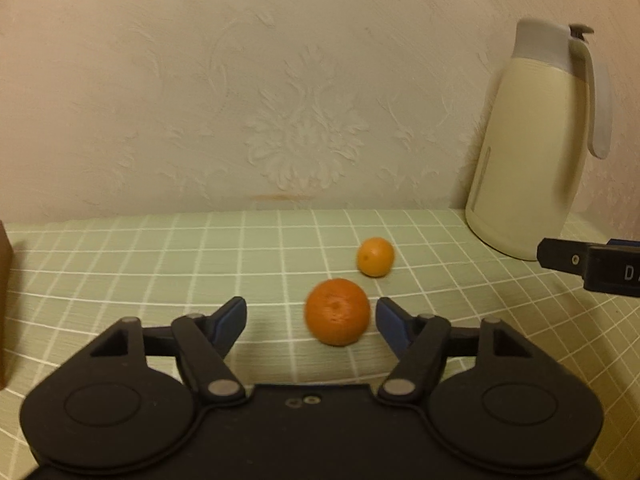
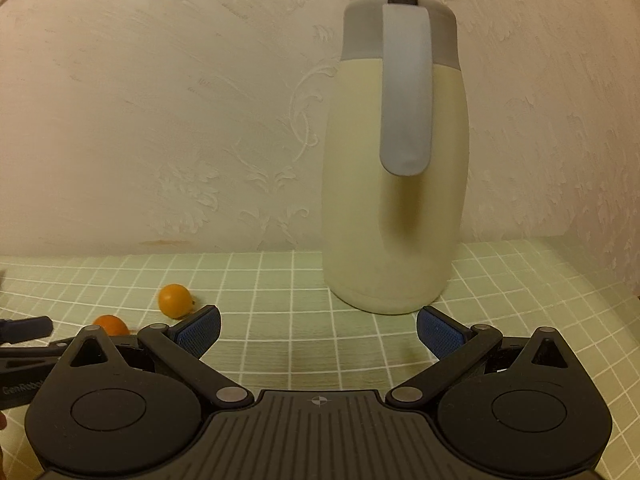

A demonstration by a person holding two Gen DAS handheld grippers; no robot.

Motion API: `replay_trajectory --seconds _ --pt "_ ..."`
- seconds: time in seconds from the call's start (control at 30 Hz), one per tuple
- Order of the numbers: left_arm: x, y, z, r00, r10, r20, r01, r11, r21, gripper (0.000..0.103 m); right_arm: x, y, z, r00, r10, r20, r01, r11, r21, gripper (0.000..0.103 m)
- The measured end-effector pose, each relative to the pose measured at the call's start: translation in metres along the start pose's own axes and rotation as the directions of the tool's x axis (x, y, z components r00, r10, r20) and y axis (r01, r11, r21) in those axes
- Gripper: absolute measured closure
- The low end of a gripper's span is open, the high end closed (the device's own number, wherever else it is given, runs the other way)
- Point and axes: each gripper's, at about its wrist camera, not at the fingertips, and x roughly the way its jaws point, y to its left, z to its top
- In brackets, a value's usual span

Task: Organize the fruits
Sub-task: 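Grasp the large tangerine with the left gripper, then grasp the small orange kumquat with the right gripper while left gripper holds the tangerine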

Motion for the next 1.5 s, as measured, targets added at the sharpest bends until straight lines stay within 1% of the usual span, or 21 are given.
replay_trajectory --seconds 0.07,0.27,0.33,0.4,0.57,0.7,0.83,0.93,1.13,1.3,1.33,1.37,1.43,1.5 --pt "0.006 -0.003 0.000 1.000 -0.004 -0.011 0.004 1.000 -0.002 0.048 0.002 -0.003 0.000 1.000 -0.006 0.000 0.006 1.000 0.004 0.000" --pt "0.023 -0.006 0.001 0.999 -0.009 -0.043 0.009 1.000 -0.005 0.051 0.008 -0.010 -0.002 1.000 -0.013 -0.012 0.013 1.000 0.010 0.000" --pt "0.028 -0.007 0.001 0.998 -0.017 -0.058 0.017 1.000 -0.007 0.057 0.009 -0.012 -0.004 1.000 -0.017 -0.019 0.017 1.000 0.011 0.000" --pt "0.032 -0.007 0.000 0.997 -0.031 -0.072 0.031 0.999 -0.008 0.071 0.010 -0.015 -0.005 1.000 -0.020 -0.024 0.021 1.000 0.014 0.000" --pt "0.033 -0.003 0.001 0.997 -0.034 -0.070 0.032 0.999 -0.023 0.072 0.012 -0.016 -0.006 0.999 -0.021 -0.028 0.021 1.000 0.017 0.000" --pt "0.026 0.004 0.004 0.998 -0.031 -0.060 0.029 0.999 -0.031 0.072 0.016 -0.010 -0.006 0.999 -0.005 -0.038 0.006 1.000 0.018 0.000" --pt "0.017 0.019 0.007 0.999 -0.012 -0.047 0.010 0.999 -0.039 0.072 0.024 0.001 -0.005 0.998 0.039 -0.053 -0.037 0.999 0.029 0.000" --pt "0.009 0.033 0.008 0.999 0.010 -0.041 -0.012 0.999 -0.041 0.072 0.031 0.015 -0.004 0.996 0.067 -0.063 -0.066 0.998 0.019 0.000" --pt "-0.004 0.065 0.010 0.998 0.056 -0.037 -0.058 0.997 -0.059 0.072 0.044 0.047 0.001 0.993 0.104 -0.055 -0.106 0.994 -0.018 0.000" --pt "-0.014 0.080 0.012 0.997 0.072 -0.023 -0.073 0.996 -0.057 0.072 0.053 0.073 0.002 0.990 0.130 -0.057 -0.134 0.989 -0.069 0.000" --pt "-0.015 0.083 0.012 0.997 0.072 -0.022 -0.073 0.996 -0.058 0.072 0.054 0.077 0.002 0.989 0.136 -0.059 -0.140 0.987 -0.073 0.008" --pt "-0.017 0.085 0.012 0.997 0.073 -0.021 -0.074 0.996 -0.058 0.072 0.056 0.080 0.003 0.988 0.143 -0.066 -0.147 0.986 -0.074 0.018" --pt "-0.018 0.087 0.013 0.997 0.071 -0.019 -0.072 0.996 -0.060 0.072 0.063 0.085 0.003 0.985 0.151 -0.087 -0.157 0.985 -0.072 0.023" --pt "-0.022 0.091 0.012 0.998 0.068 -0.016 -0.069 0.996 -0.060 0.072 0.068 0.090 0.003 0.984 0.153 -0.096 -0.160 0.984 -0.074 0.024"
